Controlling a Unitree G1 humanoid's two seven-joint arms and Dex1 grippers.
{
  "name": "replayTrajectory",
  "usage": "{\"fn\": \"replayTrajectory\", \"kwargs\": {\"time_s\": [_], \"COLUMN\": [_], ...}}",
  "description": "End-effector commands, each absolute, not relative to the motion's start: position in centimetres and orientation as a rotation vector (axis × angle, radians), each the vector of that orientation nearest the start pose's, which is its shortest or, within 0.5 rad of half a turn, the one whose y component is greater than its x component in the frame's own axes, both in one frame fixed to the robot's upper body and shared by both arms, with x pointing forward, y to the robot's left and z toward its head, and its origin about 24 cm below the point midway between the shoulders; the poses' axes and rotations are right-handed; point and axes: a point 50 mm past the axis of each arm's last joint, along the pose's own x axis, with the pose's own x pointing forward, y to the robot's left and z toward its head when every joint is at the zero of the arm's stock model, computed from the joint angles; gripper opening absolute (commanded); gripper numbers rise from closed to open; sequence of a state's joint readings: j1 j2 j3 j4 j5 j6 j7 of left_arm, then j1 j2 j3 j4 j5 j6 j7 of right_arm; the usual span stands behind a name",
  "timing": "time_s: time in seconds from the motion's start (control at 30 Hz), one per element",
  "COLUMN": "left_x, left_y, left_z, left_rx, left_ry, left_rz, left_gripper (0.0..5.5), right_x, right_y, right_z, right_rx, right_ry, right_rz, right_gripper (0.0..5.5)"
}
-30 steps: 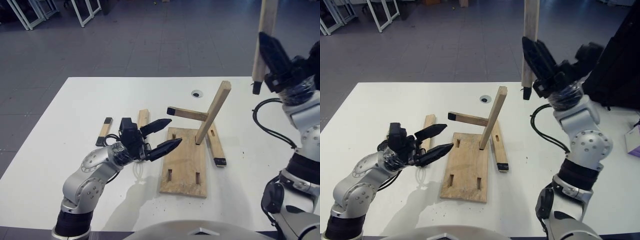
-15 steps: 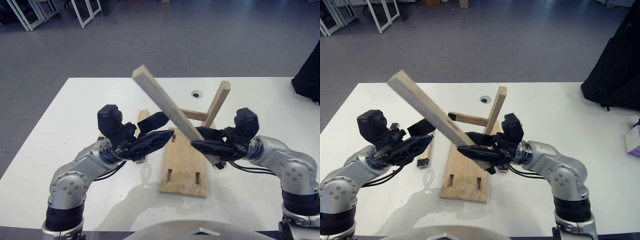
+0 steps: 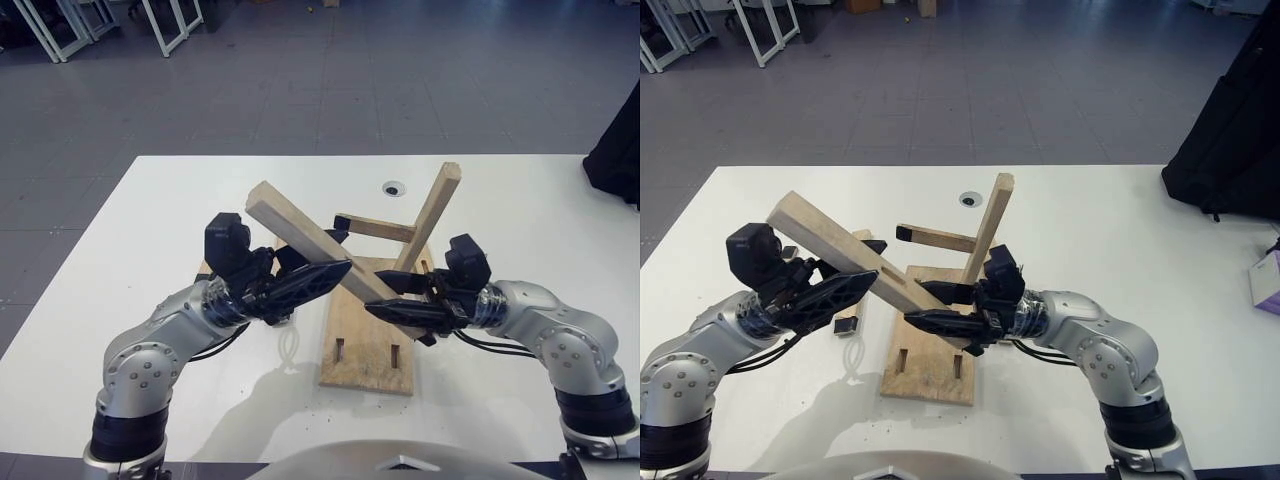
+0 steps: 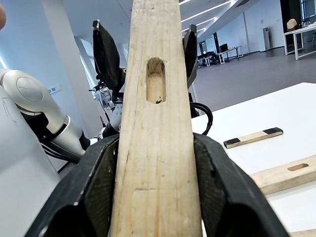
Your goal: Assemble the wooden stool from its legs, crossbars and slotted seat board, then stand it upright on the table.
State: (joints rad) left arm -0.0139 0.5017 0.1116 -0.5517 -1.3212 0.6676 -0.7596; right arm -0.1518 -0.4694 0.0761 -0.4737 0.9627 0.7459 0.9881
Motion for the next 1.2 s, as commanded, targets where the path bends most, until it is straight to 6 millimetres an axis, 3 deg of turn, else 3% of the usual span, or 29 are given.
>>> {"fn": "replayTrajectory", "kwargs": {"time_s": [0.03,0.17,0.6,0.63,0.8,0.87,1.03,1.2], "left_x": [19.4,19.5,19.7,19.7,20.0,20.6,21.5,21.8], "left_y": [14.6,14.5,14.7,14.7,15.0,16.1,19.5,21.0], "left_z": [16.3,16.1,15.8,15.8,16.0,16.4,17.6,18.5], "left_rx": [-0.635,-0.627,-0.597,-0.595,-0.569,-0.571,-0.483,-0.422], "left_ry": [-0.043,-0.032,-0.027,-0.026,-0.071,-0.119,-0.183,-0.174], "left_rz": [-1.353,-1.351,-1.347,-1.348,-1.327,-1.276,-1.165,-1.162], "left_gripper": [2.45,2.07,2.07,2.07,2.06,2.06,2.05,2.05], "right_x": [20.9,21.0,21.3,21.2,20.7,20.6,19.9,19.5], "right_y": [-11.5,-11.4,-11.9,-12.1,-12.5,-13.3,-15.2,-14.3], "right_z": [14.4,14.3,13.3,13.2,13.0,12.8,9.9,8.3], "right_rx": [0.379,0.362,0.272,0.289,0.334,0.326,0.077,-0.132], "right_ry": [0.063,0.046,0.119,0.152,0.227,0.231,0.368,0.42], "right_rz": [1.532,1.524,1.509,1.521,1.545,1.502,1.41,1.446], "right_gripper": [2.04,2.04,2.04,2.41,3.29,3.73,3.77,3.77]}}
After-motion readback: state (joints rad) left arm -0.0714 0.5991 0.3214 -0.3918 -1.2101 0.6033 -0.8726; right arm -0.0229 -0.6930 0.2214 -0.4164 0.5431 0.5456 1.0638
